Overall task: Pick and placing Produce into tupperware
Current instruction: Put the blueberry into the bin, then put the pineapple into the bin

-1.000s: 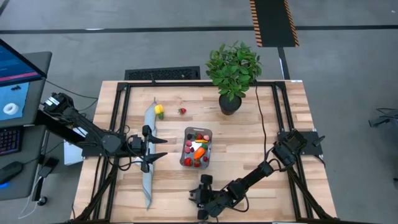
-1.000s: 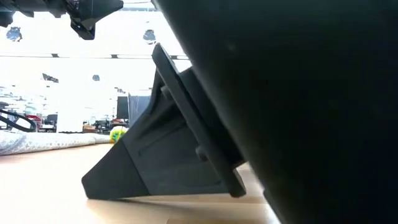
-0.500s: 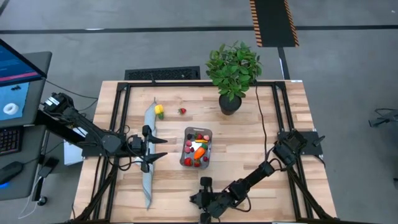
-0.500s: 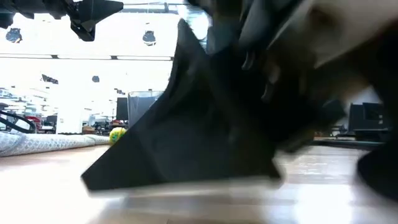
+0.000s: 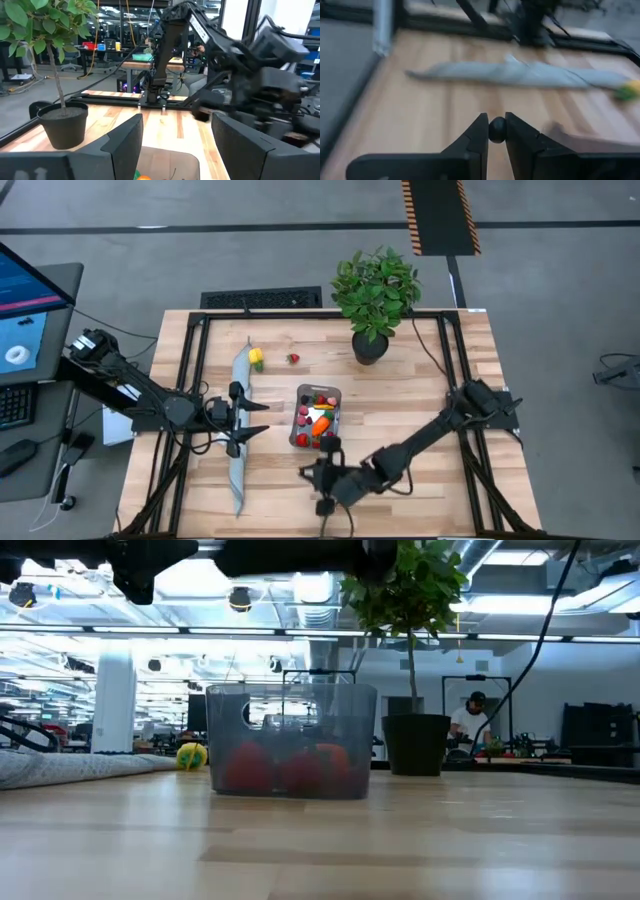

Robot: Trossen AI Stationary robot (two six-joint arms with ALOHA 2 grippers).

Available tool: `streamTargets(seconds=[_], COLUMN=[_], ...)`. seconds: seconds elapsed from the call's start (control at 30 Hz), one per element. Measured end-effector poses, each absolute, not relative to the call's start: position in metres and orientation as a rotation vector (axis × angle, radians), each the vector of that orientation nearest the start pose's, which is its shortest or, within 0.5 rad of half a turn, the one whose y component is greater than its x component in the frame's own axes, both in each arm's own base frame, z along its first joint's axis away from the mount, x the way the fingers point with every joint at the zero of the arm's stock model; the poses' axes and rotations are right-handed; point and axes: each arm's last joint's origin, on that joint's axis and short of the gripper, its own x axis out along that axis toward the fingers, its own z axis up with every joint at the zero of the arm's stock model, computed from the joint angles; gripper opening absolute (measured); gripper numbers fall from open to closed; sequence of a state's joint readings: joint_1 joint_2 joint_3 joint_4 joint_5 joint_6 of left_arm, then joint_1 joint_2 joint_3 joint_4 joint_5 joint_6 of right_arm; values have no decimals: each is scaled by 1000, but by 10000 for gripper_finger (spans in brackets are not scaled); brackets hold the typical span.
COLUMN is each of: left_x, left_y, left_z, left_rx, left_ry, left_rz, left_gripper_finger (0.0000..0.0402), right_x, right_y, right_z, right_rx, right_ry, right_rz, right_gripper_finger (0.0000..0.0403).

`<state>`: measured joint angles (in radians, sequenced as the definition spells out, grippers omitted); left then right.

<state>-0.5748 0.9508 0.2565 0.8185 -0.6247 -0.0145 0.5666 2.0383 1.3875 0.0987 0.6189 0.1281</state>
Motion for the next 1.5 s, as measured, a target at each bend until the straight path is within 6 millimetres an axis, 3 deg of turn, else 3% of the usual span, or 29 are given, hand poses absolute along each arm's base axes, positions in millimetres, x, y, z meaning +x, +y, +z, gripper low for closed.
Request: streamTargets(seconds=[0.3, 0.47, 0.63, 0.77, 1.03, 1.27, 1.37, 1.5], left_x=[164, 164, 164, 164, 164, 164, 164, 164], left_y=[-86, -86, -86, -86, -84, -84, -84, -84], left_z=[215, 213, 213, 213, 213, 212, 211, 210], left_rx=[-70, -83, -82, -93, -126, -122, -106, -96], left_ry=[-63, -52, -49, -50, -52, -47, -35, -24], left_rz=[50, 50, 50, 55, 115, 123, 126, 126], left_gripper_finger=[226, 226, 226, 226, 226, 226, 226, 226], right_x=[399, 406, 414, 415, 411, 400, 389, 357], right_y=[156, 127, 108, 106, 105, 101, 109, 127], right_z=[196, 189, 188, 188, 193, 222, 252, 306], right_rx=[-176, -126, 7, 15, 6, 45, -1, -33], right_ry=[651, 733, 765, 766, 776, 734, 648, 504], right_rz=[-220, -234, -138, -139, -139, -176, -120, -19], right_gripper_finger=[82, 86, 96, 136, 267, 307, 308, 307])
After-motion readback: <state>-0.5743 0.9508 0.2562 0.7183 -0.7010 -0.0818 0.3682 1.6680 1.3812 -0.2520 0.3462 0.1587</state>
